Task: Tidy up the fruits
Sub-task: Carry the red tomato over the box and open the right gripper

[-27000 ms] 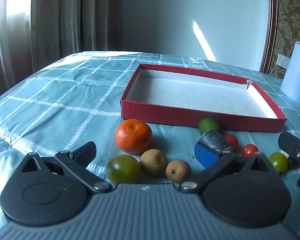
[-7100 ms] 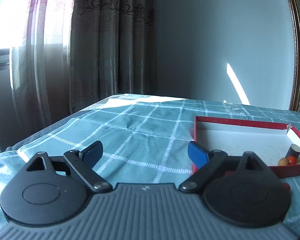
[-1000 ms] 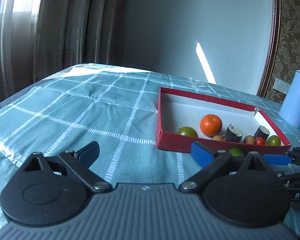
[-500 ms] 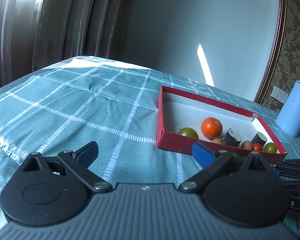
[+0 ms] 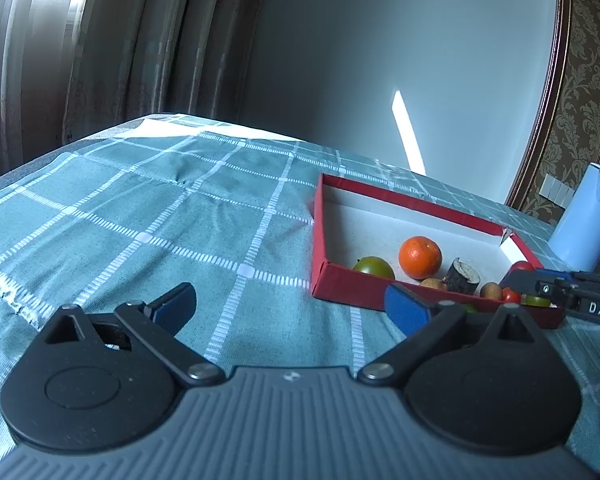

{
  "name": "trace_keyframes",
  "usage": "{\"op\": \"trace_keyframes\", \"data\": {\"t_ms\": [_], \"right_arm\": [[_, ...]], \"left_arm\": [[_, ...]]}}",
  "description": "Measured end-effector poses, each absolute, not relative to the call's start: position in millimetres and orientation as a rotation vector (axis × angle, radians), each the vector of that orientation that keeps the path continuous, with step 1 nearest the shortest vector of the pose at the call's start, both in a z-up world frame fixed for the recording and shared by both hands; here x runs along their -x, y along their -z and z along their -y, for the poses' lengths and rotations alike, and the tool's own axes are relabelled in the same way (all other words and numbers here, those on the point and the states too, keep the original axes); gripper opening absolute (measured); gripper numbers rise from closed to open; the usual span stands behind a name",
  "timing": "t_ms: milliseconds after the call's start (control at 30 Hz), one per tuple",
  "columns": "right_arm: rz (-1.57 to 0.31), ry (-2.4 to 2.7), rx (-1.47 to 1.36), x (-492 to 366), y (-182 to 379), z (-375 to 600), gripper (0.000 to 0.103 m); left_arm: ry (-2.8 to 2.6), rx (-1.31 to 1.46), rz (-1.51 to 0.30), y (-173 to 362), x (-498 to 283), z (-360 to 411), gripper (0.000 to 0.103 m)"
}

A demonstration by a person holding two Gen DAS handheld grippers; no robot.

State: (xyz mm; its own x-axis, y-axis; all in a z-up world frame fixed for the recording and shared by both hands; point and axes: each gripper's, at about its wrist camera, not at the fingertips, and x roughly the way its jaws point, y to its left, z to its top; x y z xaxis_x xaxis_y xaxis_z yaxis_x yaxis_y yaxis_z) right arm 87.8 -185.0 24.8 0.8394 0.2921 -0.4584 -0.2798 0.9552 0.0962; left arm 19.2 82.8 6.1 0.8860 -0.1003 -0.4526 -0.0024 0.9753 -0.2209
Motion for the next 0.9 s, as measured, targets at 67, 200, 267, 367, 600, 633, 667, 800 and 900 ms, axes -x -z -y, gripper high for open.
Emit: {"op": "trace_keyframes", "data": {"t_ms": [67,200,267,367,600,633,667,800,900], "right_arm": [[-0.480,-0.265,-0.013,-96.2,-28.8,183.0,0.023],[-0.473,-0.210,0.029,-111.9,-26.2,178.3,0.023],[-0.483,-0.194,0.046,-118.0,-22.5,177.6,0.023],[-0.514,-0.167,0.052,-122.5,-15.5,179.2,0.027],[-0.444,-0.136,-0.049,-100.3,-20.8,204.9,0.030],[-0.425,-0.133,-0.062,-94.2,-21.9,210.4,0.030],[-0.416,-0.120,-0.069,-88.4,-22.2,215.3,0.030],[-0.448,-0.042,-0.089,-69.8,-15.3,232.2,0.030],[-0.503,-0.002,-0.141,-61.8,-6.5,244.9,0.030]], "left_arm": [[0.057,0.220,-0.483,-5.8,-19.9,-82.6,0.100],[0.058,0.220,-0.485,-5.5,-19.9,-82.6,0.100],[0.060,0.221,-0.485,-5.1,-20.0,-82.8,0.100],[0.060,0.221,-0.485,-5.0,-20.0,-82.8,0.100],[0.054,0.221,-0.487,-4.7,-19.7,-83.0,0.100],[0.054,0.221,-0.488,-4.6,-19.9,-83.0,0.100],[0.052,0.221,-0.489,-4.6,-20.0,-82.9,0.100],[0.050,0.218,-0.491,-4.6,-20.1,-82.3,0.101],[0.059,0.202,-0.472,-6.9,-16.3,-79.2,0.101]]}}
